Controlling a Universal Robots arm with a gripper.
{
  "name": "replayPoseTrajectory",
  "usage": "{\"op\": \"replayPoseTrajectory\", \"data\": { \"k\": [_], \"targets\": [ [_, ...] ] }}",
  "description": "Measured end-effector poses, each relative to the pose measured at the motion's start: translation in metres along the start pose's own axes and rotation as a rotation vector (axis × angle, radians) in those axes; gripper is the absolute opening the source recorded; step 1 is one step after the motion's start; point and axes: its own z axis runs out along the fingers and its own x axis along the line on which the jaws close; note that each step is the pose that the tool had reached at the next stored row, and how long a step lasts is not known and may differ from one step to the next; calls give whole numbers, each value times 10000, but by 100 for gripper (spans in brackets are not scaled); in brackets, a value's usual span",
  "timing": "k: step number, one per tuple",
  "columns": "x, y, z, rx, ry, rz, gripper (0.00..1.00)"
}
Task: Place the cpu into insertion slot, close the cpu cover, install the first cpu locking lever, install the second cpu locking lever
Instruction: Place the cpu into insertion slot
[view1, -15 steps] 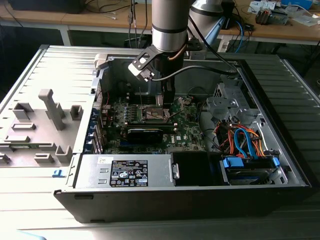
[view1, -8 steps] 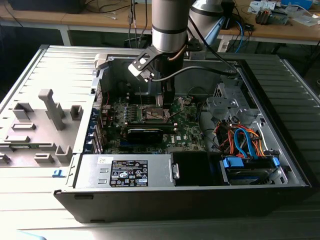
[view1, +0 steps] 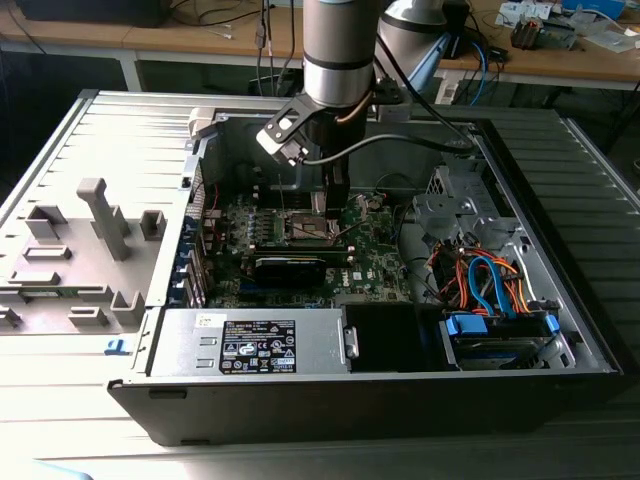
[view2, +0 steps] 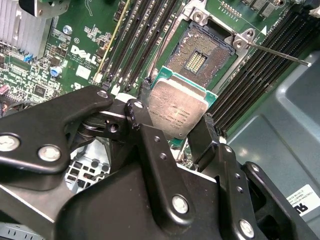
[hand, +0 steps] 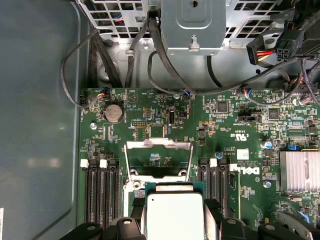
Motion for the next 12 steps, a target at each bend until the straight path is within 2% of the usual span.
{"op": "replayPoseTrajectory", "data": {
  "k": [12],
  "targets": [
    [0, -3, 17, 0, 0, 0, 55]
  ]
}}
